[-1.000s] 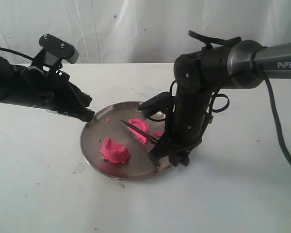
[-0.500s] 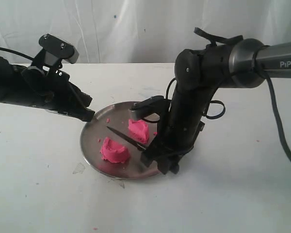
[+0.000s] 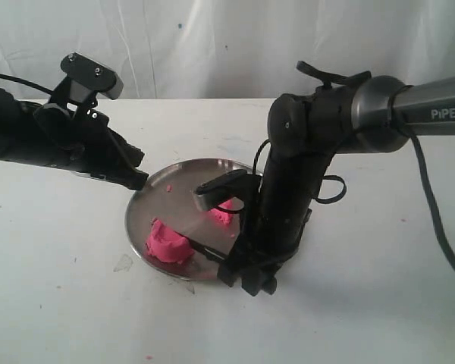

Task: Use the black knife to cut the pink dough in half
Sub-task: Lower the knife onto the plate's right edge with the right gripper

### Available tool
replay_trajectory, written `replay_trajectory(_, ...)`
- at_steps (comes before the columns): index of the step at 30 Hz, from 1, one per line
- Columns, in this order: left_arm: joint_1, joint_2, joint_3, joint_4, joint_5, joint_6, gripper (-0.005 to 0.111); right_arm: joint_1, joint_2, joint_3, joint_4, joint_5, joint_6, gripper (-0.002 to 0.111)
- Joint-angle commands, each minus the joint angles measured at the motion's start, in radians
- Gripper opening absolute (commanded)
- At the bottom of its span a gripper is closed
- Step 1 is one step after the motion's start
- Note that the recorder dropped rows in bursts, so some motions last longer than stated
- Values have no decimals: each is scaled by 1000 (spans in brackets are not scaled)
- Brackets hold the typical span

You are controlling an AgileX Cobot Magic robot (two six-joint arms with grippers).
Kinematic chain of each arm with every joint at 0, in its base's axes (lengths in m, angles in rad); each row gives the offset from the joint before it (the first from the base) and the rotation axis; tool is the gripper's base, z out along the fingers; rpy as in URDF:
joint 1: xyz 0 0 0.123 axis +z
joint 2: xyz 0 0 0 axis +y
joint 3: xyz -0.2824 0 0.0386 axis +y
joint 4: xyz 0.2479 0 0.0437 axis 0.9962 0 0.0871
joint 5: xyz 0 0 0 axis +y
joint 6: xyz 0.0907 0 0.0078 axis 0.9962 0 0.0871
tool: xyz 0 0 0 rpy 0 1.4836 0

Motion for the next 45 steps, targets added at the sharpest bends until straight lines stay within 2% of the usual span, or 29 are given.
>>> replay_trajectory(1,-2,-9,9,-10,7,-8,0,1,-20,4,-47,-36,17,0)
replay_trajectory(7,-2,-9,9,-10,-10,-8,0,-1,-161,4,-102,-98,55,0)
replay_trajectory(12,-2,-9,9,-10,-6,-10,0,-1,-253,4,-356,-152,277,0)
replay_trajectory(15,-2,-9,9,-10,-6,-10,0,-9,-260,0,-437,-134,366,0)
replay_trajectory(19,-2,-9,9,-10,-6,-10,0,-38,-212,-25,-424,-96,366,0)
replay_trajectory(24,-2,-9,9,-10,-8,-10,0,-81,-88,-140,-422,-55,366,0)
replay_trajectory(34,-2,-9,9,-10,-14,-12,0,-89,116,-355,-429,-51,342,0)
replay_trajectory(45,-2,-9,9,-10,-14,-12,0,-91,225,-385,-435,-42,320,0)
